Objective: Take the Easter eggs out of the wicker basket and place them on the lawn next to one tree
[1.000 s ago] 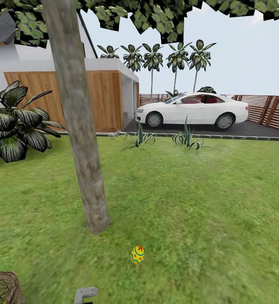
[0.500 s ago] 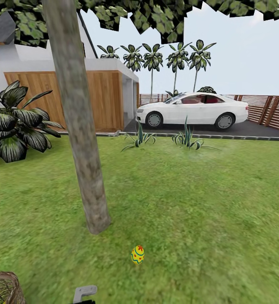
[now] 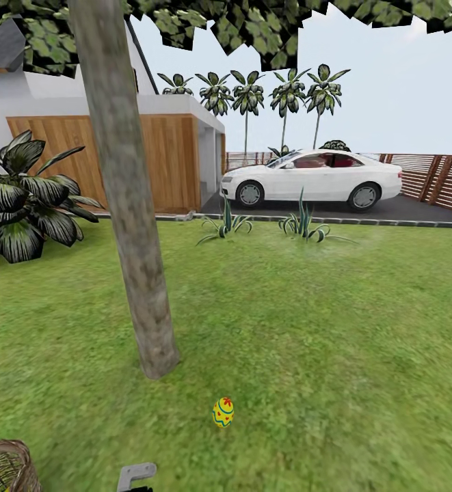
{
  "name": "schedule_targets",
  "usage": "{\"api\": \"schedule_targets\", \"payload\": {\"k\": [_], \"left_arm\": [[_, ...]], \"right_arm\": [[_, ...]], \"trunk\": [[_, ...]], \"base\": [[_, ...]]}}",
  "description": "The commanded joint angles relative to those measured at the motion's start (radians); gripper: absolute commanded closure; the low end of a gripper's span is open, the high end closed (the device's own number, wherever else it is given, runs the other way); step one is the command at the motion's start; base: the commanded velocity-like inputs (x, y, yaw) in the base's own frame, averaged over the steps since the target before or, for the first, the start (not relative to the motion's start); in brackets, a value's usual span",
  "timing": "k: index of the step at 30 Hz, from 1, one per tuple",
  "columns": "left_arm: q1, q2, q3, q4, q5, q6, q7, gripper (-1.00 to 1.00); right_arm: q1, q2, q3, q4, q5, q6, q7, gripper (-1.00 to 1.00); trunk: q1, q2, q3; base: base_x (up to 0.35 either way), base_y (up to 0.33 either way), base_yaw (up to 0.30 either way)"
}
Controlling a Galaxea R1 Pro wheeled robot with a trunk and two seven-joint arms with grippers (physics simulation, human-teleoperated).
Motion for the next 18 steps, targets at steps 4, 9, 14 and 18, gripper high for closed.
{"api": "schedule_targets", "payload": {"k": [4,9,14,18], "left_arm": [[-0.001,0.001,-0.009,-0.001,0.010,-0.004,0.005,-1.00],[0.000,0.001,-0.009,-0.001,0.009,-0.028,0.005,-1.00],[0.004,0.001,-0.009,-0.001,0.008,-0.038,0.005,-1.00],[0.011,0.002,-0.009,-0.001,0.008,-0.041,0.005,-1.00]], "right_arm": [[-0.001,0.000,-0.007,0.001,-0.003,-0.001,0.007,-1.00],[0.000,0.000,-0.007,-0.001,-0.005,-0.004,0.007,-1.00],[0.000,0.002,-0.010,-0.001,-0.009,-0.005,0.002,-1.00],[0.000,0.007,-0.010,-0.001,-0.010,-0.004,-0.002,-1.00]], "trunk": [[0.001,-0.002,-0.002],[0.001,-0.002,-0.002],[0.001,-0.002,-0.004],[0.001,-0.002,-0.007]], "base": [[0.000,0.000,0.000],[0.000,0.000,0.000],[0.000,0.000,0.105],[-0.021,0.000,0.212]]}}
